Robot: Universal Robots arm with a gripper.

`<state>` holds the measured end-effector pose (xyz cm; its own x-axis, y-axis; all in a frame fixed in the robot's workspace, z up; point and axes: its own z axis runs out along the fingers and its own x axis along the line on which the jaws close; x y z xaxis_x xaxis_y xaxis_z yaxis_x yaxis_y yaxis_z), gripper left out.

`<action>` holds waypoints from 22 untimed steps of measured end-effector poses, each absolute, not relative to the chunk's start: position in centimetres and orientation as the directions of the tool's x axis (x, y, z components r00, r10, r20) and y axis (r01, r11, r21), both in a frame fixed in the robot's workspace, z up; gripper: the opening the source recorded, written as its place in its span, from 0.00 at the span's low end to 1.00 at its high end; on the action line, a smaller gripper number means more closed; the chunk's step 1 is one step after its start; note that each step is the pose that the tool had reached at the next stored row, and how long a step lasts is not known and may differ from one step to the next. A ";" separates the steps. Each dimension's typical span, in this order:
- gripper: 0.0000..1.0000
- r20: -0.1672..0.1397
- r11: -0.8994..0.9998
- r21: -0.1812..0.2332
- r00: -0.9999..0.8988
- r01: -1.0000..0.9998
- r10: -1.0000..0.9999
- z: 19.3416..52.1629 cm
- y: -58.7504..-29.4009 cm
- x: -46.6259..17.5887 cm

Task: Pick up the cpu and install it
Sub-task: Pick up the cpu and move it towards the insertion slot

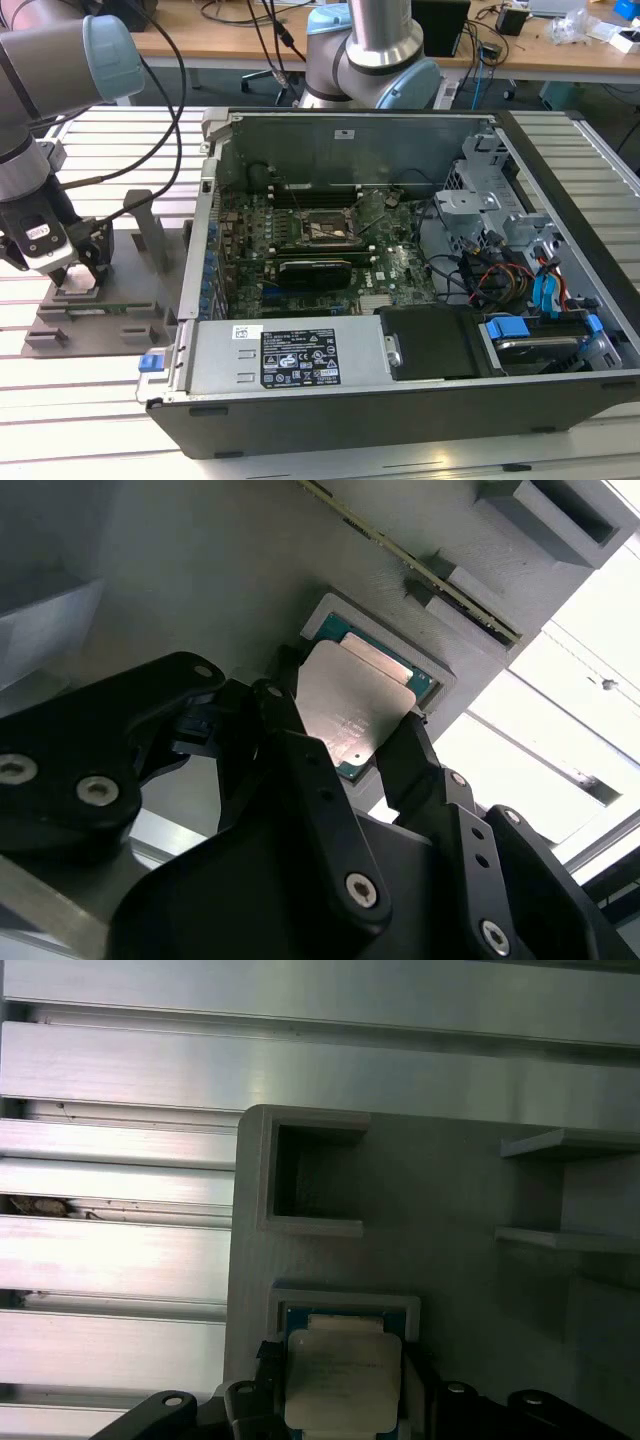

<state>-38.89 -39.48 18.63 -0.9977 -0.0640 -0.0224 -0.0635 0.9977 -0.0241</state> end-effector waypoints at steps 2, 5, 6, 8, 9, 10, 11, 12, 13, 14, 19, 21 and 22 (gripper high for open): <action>0.55 -0.022 0.998 -0.024 -0.998 -0.063 -0.064 18.6 -39.5 -38.9; 0.55 -0.022 0.998 -0.024 -0.998 -0.063 -0.064 18.6 -39.5 -38.9; 0.55 -0.022 0.998 -0.024 -0.998 -0.064 -0.064 18.6 -39.5 -38.9; 0.55 -0.023 0.998 -0.024 -0.998 -0.063 -0.064 18.8 -39.5 -38.9; 0.55 -0.023 0.998 -0.024 -0.998 -0.063 -0.064 18.9 -39.5 -38.9; 0.55 -0.023 0.998 -0.024 -0.998 -0.064 -0.064 19.0 -39.5 -38.9; 0.55 -0.023 0.998 -0.024 -0.998 -0.064 -0.064 19.2 -39.5 -38.9; 0.55 -0.022 0.998 -0.024 -0.998 -0.064 -0.064 19.3 -39.5 -38.9; 0.55 -0.022 0.998 -0.024 -0.998 -0.064 -0.064 19.4 -39.5 -38.9; 0.55 -0.022 0.998 -0.024 -0.998 -0.063 -0.064 19.5 -39.5 -38.9; 0.55 -0.022 0.998 -0.024 -0.998 -0.064 -0.064 20.1 -39.5 -38.9; 0.55 -0.022 0.998 -0.024 -0.998 -0.064 -0.064 20.4 -39.5 -38.9; 0.55 -0.023 0.998 -0.024 -0.998 -0.063 -0.064 20.5 -39.5 -38.9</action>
